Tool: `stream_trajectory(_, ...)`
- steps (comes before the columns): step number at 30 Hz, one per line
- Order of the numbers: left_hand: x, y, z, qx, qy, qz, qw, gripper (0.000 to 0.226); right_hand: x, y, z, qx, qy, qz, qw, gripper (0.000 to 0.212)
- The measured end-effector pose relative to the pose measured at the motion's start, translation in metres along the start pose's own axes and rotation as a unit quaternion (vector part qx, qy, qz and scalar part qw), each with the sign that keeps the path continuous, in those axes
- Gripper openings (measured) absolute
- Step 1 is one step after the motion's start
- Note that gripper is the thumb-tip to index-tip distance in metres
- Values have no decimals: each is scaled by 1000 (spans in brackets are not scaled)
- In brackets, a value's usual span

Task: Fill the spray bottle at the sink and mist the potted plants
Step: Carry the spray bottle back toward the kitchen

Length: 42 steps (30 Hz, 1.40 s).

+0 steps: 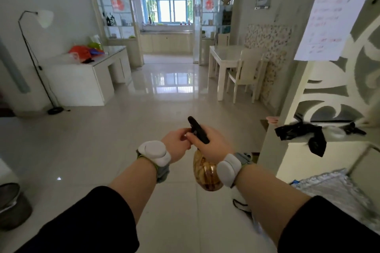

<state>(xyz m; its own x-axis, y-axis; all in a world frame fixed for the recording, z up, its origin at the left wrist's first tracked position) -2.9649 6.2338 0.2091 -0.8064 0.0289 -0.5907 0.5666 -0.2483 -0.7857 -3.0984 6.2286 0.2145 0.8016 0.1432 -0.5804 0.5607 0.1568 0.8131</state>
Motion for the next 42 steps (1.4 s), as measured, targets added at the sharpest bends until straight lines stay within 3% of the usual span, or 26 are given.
stream_trajectory(12,-83,179,354,-12,-6,-10,1000,38,37,-17,394,5,42,-4,999,18)
stream_trajectory(17,-109,207,481,-6,-16,-12,1000,36,22,-14,521,11,25,-2,1000,28)
stream_trajectory(21,-118,228,578,29,-11,8,999,31,7,-24,616,20,18,9,1000,21)
stream_trajectory(30,-161,326,842,-3,-36,34,999,29,1,-53,915,-29,75,-3,997,26)
stream_trajectory(36,-230,415,979,-48,-98,51,993,28,47,-35,1103,-43,116,8,992,25)
stream_trajectory(42,-281,507,1108,-30,-90,37,995,35,99,-35,1270,-28,116,28,992,19)
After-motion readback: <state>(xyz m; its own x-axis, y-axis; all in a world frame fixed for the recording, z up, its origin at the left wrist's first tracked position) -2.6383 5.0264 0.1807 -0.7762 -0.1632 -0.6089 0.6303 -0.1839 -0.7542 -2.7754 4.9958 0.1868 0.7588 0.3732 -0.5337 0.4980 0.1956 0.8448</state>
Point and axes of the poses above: each hand's wrist, its own z-axis towards the middle knuckle, its own x-axis out of the palm, y = z × x, the point moved 2 cm from there along z, towards the middle knuckle, and after that the axes turned 14 degrees about x, right-handed, at the moved point
